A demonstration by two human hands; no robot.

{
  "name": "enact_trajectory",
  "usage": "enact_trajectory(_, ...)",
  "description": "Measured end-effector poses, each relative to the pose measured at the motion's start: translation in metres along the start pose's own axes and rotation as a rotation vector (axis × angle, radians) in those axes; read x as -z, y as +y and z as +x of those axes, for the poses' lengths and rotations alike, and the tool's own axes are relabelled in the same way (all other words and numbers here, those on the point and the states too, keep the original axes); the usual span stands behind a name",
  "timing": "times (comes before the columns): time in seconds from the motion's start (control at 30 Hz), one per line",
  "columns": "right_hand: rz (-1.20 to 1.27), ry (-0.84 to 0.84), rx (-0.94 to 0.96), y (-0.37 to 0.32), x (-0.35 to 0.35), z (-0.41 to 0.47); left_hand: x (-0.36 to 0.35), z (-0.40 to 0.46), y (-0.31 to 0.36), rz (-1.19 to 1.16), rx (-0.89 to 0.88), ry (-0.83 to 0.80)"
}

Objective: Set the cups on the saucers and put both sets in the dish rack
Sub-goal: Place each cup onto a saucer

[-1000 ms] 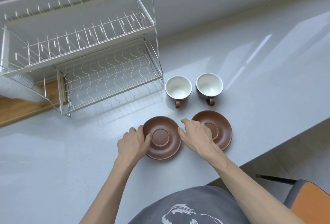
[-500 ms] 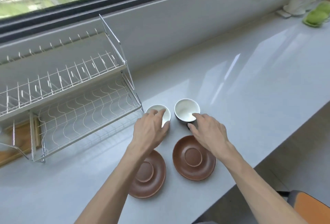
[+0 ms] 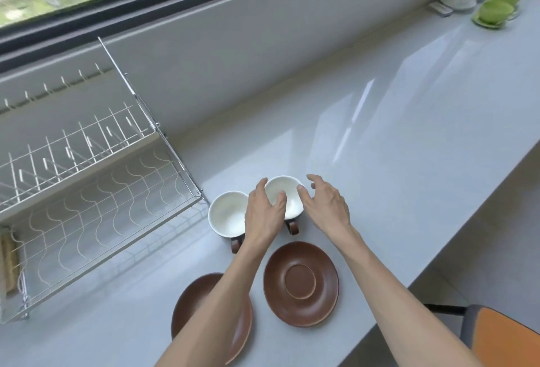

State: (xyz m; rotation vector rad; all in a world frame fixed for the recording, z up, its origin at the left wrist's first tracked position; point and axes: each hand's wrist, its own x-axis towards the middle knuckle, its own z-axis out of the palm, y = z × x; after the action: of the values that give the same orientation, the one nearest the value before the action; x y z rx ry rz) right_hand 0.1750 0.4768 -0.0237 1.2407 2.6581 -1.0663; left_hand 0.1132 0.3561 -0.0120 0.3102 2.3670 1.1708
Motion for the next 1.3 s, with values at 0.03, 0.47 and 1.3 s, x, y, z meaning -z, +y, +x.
enact_trajectory(0.03, 0.004, -0.022, -0.012, 0.001, -0.003, 0.003, -0.001, 0.002, -0.001, -0.006, 0.012, -0.003)
enact_trajectory(0.47, 0.015, -0.072, -0.077, 0.006, -0.023, 0.015, -0.002, 0.013, 0.004, 0.001, 0.095, -0.063)
enact_trajectory(1.3, 0.016, 0.03, -0.045, 0.008, -0.001, -0.073, 0.023, -0.067, 0.0, 0.004, -0.012, -0.129)
